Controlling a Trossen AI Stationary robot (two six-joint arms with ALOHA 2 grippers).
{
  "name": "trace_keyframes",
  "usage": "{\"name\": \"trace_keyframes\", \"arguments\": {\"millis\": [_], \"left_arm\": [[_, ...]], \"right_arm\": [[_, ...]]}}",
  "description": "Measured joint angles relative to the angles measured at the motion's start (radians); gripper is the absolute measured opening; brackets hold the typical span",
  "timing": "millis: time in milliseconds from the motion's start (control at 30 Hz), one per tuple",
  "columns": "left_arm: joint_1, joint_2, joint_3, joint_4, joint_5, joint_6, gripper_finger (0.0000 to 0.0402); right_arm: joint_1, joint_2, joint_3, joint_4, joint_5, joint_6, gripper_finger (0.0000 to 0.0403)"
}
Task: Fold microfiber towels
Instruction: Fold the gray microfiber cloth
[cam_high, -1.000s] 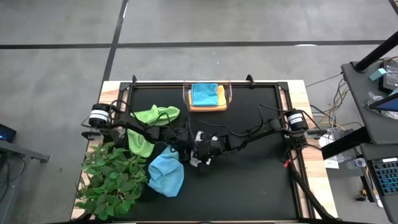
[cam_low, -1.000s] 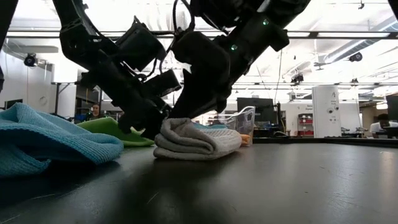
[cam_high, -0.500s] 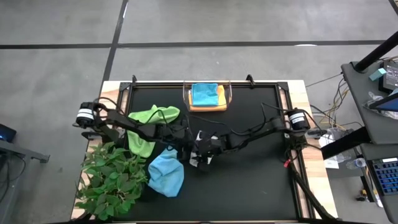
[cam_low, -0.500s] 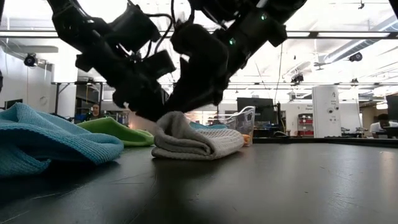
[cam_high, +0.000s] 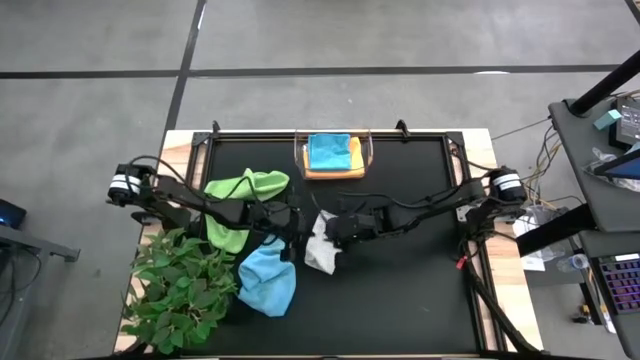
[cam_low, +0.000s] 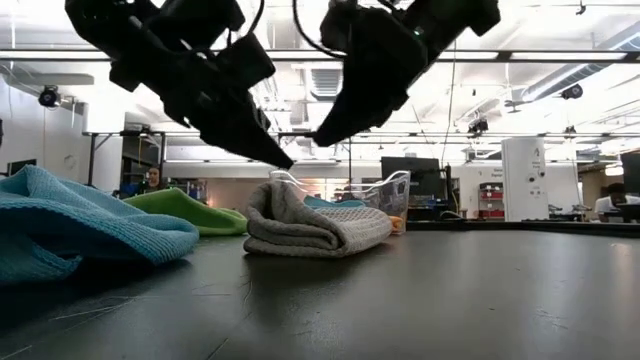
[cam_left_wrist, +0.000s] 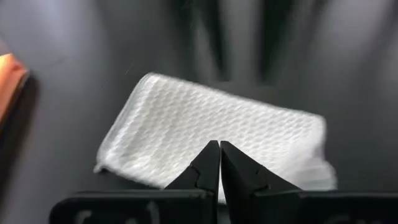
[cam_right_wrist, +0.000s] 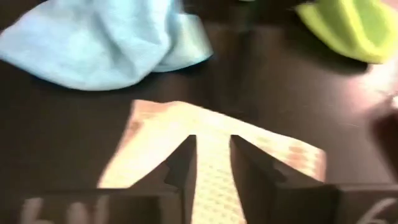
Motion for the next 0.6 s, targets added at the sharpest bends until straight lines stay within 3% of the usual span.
{"name": "trace_keyframes", "arguments": {"millis": [167, 400, 600], "left_arm": [[-0.043, 0.050, 0.004, 0.061, 0.005, -0.023, 0.0000], [-0.063, 0.103, 0.004, 0.132, 0.005, -0.041, 0.0000], [-0.067, 0.134, 0.004, 0.153, 0.009, -0.042, 0.0000]], "right_arm": [[-0.050, -0.032, -0.116, 0.155, 0.015, -0.001, 0.0018], [-0.121, 0.048, -0.246, 0.519, 0.013, -0.001, 0.0009], [-0.141, 0.173, -0.265, 0.745, 0.047, -0.022, 0.0009]]}}
